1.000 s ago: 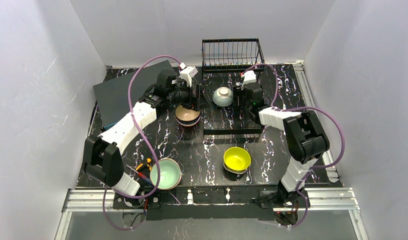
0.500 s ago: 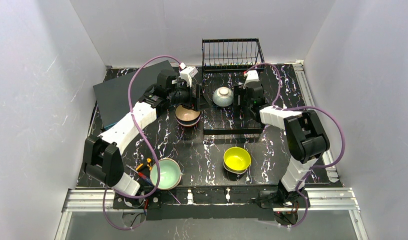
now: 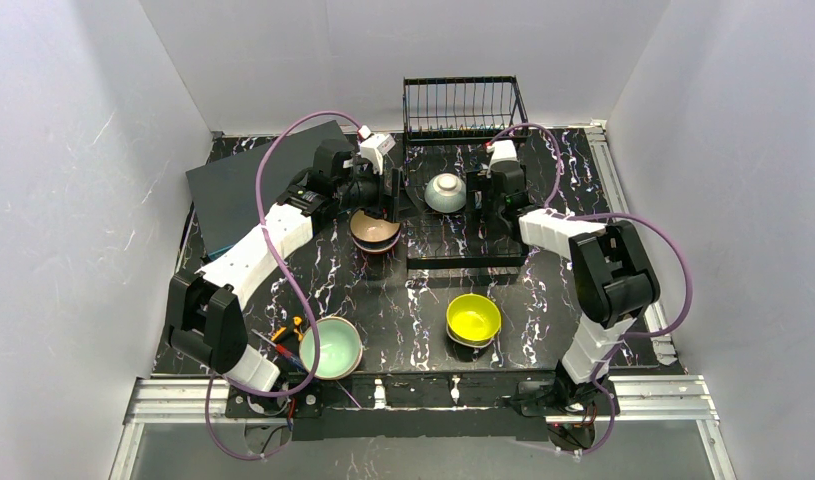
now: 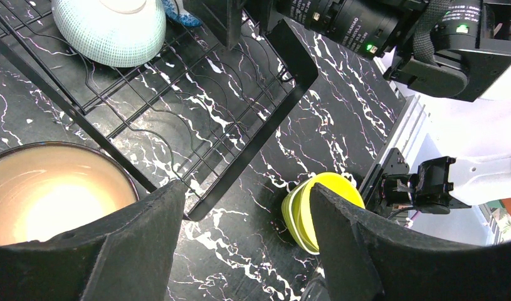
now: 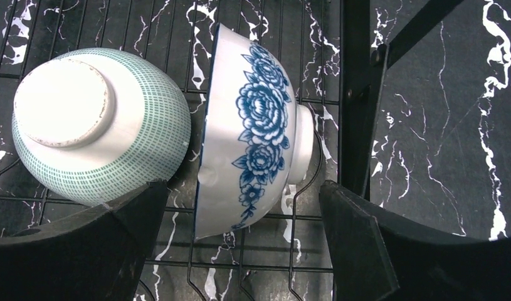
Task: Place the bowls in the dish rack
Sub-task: Place the bowl in the dish rack, then pick up the bowl from the dish rack.
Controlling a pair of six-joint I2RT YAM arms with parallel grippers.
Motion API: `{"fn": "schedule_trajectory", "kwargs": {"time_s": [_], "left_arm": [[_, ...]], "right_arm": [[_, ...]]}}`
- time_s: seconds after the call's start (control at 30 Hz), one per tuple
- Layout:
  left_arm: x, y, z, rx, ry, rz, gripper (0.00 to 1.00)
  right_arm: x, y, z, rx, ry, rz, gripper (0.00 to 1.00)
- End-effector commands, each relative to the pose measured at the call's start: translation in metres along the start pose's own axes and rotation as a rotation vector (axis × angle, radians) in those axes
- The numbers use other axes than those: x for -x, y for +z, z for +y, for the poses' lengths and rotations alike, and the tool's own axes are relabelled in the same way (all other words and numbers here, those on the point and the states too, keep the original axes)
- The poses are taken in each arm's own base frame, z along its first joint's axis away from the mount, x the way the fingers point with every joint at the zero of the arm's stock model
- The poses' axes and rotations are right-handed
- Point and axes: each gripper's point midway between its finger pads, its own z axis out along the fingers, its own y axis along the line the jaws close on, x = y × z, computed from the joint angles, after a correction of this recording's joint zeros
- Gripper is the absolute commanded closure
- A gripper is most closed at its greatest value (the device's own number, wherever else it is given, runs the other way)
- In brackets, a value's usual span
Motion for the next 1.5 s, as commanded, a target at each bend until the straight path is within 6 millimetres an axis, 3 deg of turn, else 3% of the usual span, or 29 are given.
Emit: {"fn": "schedule_trajectory", "kwargs": {"time_s": [0.0, 0.23, 0.43, 0.6, 0.9, 1.13, 1.3, 1.47], "left_arm": [[0.016, -0.013, -0.015, -0.019, 0.045, -0.043, 0.29], [0.016, -0.013, -0.013, -0.008, 0.043, -0.044, 0.29], [0.016, -0.013, -0.013, -0.005, 0.043, -0.044, 0.29], [0.016, -0.012, -0.014, -0.013, 0.038, -0.043, 0.29], [0.017, -0.015, -0.015, -0.006, 0.043, -0.048, 0.29], [0.018, -0.016, -0.015, -0.004, 0.048, -0.057, 0.29], [0.019, -0.017, -0.015, 0.002, 0.048, -0.056, 0.29], [0.021, -0.020, -0.016, 0.003, 0.061, -0.067, 0.30]], "right_arm": [[0.048, -0.021, -0.011, -0.034, 0.022, -0.105, 0.01], [0.047, -0.056, -0.006, 0.034, 0.036, -0.096, 0.01], [0.036, -0.087, 0.040, 0.295, 0.027, -0.112, 0.01], [0.043, -0.098, 0.068, 0.372, 0.017, -0.210, 0.01], [0.049, -0.062, 0.105, 0.308, -0.034, -0.250, 0.01], [0.053, -0.029, 0.097, 0.126, -0.047, -0.261, 0.01], [0.050, -0.009, 0.105, 0.125, -0.032, -0.258, 0.01], [0.053, 0.003, 0.099, 0.058, 0.017, -0.273, 0.01]]}}
